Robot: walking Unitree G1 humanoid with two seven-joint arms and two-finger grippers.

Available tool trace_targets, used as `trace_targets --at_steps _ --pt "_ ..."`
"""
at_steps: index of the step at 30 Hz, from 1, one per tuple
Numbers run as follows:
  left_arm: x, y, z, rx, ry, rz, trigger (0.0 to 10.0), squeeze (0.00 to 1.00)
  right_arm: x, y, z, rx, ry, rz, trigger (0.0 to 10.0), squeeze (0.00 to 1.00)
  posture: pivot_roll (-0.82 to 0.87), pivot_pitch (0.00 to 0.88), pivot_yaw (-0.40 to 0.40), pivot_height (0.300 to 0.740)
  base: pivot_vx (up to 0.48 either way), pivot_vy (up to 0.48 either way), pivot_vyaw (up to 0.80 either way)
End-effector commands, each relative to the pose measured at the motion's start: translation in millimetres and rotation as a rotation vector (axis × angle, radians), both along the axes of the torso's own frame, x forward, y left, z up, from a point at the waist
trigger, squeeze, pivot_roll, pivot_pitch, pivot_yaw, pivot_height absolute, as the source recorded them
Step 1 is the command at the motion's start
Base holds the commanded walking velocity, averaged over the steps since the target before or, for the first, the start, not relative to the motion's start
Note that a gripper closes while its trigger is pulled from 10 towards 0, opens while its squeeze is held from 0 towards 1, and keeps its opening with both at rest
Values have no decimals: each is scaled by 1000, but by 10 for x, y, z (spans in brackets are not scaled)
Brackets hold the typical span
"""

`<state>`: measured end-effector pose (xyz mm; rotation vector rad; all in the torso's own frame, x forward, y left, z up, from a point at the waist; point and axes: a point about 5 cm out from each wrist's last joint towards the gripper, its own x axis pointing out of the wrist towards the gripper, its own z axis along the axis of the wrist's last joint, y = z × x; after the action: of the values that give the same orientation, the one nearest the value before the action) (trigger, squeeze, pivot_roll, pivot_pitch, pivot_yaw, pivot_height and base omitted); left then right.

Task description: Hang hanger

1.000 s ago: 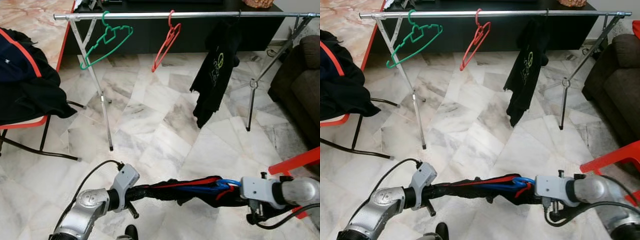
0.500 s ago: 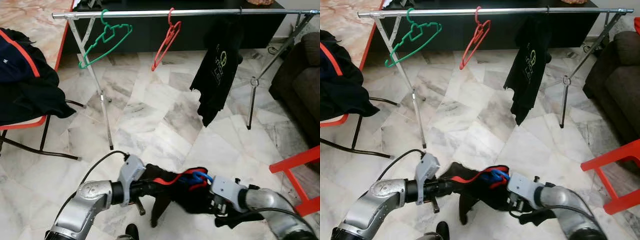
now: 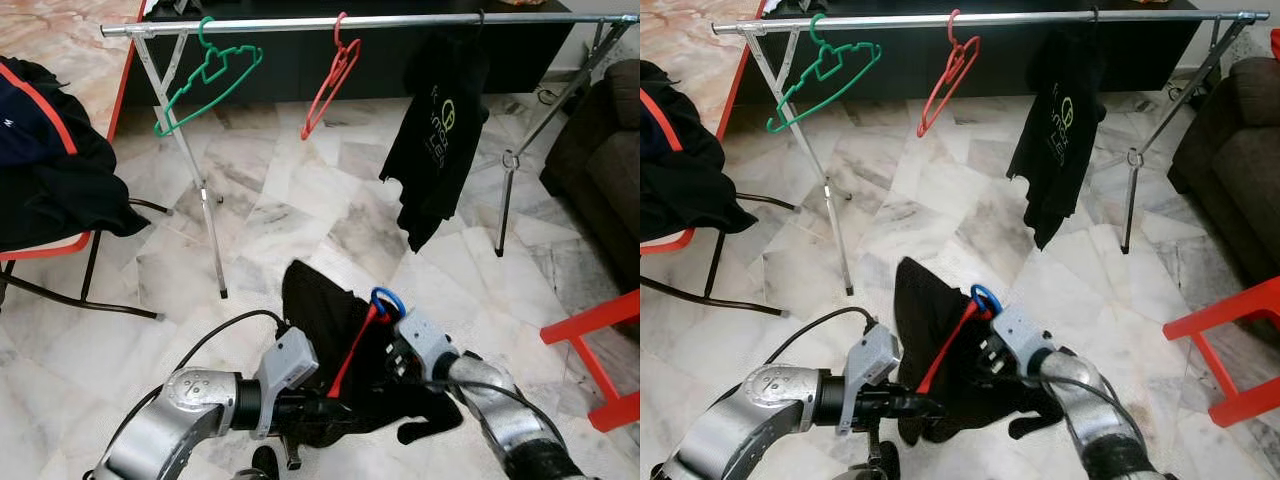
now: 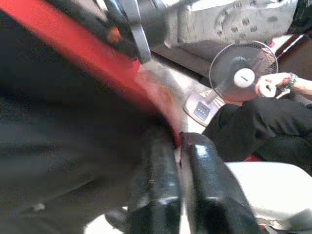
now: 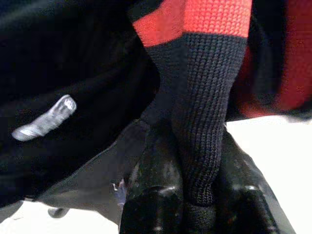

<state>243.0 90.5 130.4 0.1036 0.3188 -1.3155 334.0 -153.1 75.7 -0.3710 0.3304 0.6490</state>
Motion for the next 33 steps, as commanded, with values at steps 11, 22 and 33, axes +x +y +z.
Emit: trace_targets --at_steps 11,22,33 --pt "50 117 10 40 -28 54 10000 1000 -19 -120 30 2 6 62 0 0 11 259 -46 740 0 0 0" --pt "140 377 -16 170 -88 65 10000 1000 -349 -325 -10 -135 131 532 0 0 10 254 -62 740 0 0 0" --pt "193 287 -125 206 -119 20 10000 1000 -483 -393 17 -173 214 724 0 0 0 222 -64 740 0 0 0"
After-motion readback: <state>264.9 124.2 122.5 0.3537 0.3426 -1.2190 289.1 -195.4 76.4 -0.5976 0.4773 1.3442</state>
